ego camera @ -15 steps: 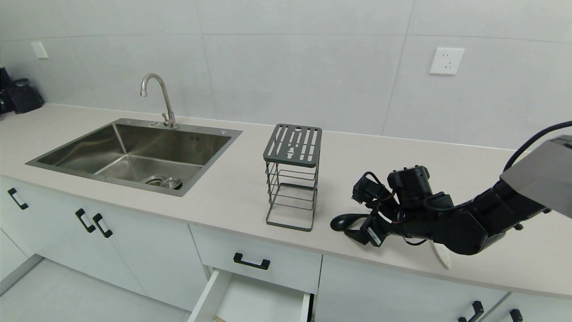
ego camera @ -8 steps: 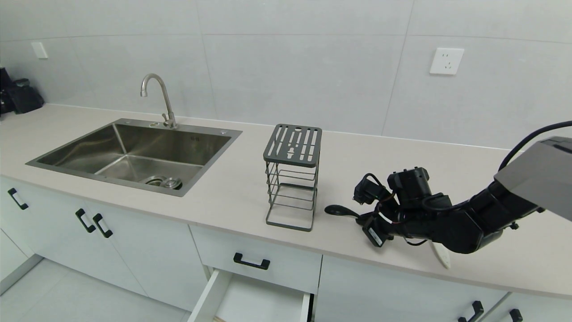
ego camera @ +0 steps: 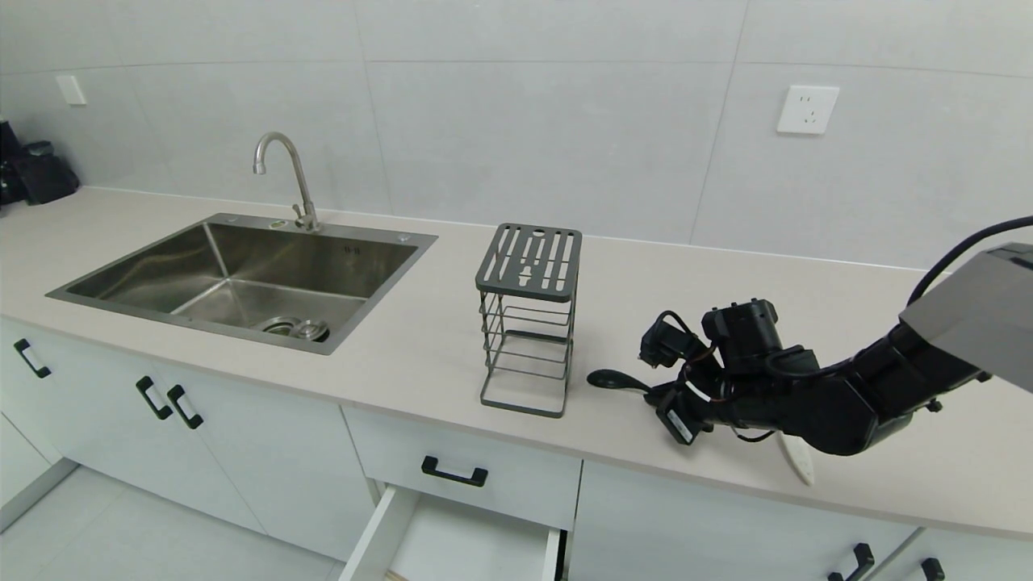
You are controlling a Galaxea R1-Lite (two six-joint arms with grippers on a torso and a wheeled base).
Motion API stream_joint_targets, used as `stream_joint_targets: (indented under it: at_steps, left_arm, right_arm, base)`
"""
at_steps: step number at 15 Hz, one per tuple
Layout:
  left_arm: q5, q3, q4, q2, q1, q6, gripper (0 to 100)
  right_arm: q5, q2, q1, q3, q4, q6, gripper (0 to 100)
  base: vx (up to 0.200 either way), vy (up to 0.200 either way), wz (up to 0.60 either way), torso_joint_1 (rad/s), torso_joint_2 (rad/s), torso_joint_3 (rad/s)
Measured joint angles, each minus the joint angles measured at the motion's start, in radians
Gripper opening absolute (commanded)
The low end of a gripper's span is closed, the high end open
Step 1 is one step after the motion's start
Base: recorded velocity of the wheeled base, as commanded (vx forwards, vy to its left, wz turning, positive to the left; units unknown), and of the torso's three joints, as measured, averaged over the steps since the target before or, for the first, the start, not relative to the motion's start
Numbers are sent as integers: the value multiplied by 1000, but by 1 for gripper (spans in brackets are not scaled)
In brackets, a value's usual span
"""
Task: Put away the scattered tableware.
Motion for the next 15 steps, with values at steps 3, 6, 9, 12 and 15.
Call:
stream_joint_targets:
  at_steps: [3,6,9,12,15]
  left_arm:
    - [0,0,0,0,0,0,100]
    - [0,0,0,0,0,0,100]
    - [0,0,0,0,0,0,100]
    - [0,0,0,0,0,0,100]
    - [0,0,0,0,0,0,100]
  right_arm:
    - [1,-43,0,15,-3,-1,0]
    - [11,-113,1,71,-5,-30,0]
    - [18,-194,1,153,-5,-44,0]
    - [42,-250,1,203,-3,-64,0]
    - [61,-309,1,264,1,-87,0]
  base:
    - [0,0,0,0,0,0]
    - [0,0,0,0,0,0]
    - [0,0,0,0,0,0]
    - [0,0,0,0,0,0]
    - [0,0,0,0,0,0]
